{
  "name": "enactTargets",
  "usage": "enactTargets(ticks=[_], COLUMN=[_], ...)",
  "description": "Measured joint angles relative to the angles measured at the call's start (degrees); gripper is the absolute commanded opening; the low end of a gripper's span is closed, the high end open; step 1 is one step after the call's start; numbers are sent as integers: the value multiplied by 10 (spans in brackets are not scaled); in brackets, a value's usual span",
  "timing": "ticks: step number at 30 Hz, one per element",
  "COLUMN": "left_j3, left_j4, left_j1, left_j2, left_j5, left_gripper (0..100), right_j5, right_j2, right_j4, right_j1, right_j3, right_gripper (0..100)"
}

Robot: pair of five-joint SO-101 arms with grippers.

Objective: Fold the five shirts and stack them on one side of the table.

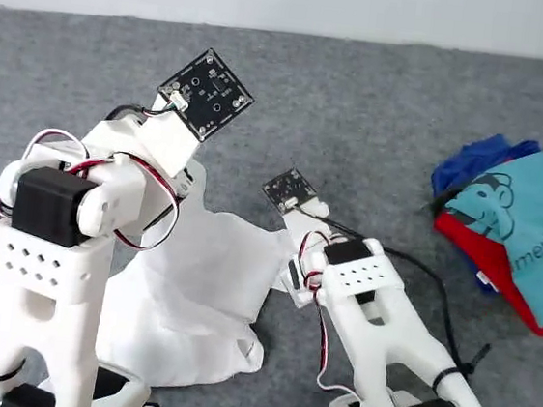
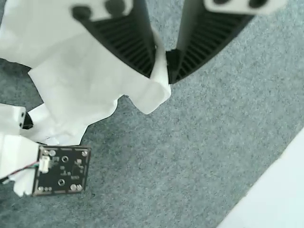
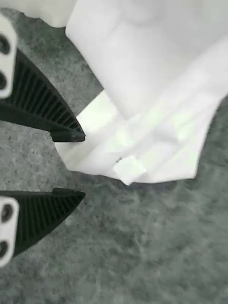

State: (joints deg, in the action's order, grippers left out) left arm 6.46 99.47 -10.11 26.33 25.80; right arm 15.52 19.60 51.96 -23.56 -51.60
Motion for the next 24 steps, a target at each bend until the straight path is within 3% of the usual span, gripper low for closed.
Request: enactTargets(ticks=[13,16,24], left_j3=[0,0,0], left_j4=[0,0,0], left_j1=[0,0,0], left_j2=[0,0,0], left_j5=[0,0,0], left_gripper=[13,13,13], right_j5=[0,0,33], right_j2=[0,0,0], right_j4=[-87,-104,-161], right_j1=[-2,-30,-66], right_j3=[-63,-73,-113], right_gripper=[189,187,50])
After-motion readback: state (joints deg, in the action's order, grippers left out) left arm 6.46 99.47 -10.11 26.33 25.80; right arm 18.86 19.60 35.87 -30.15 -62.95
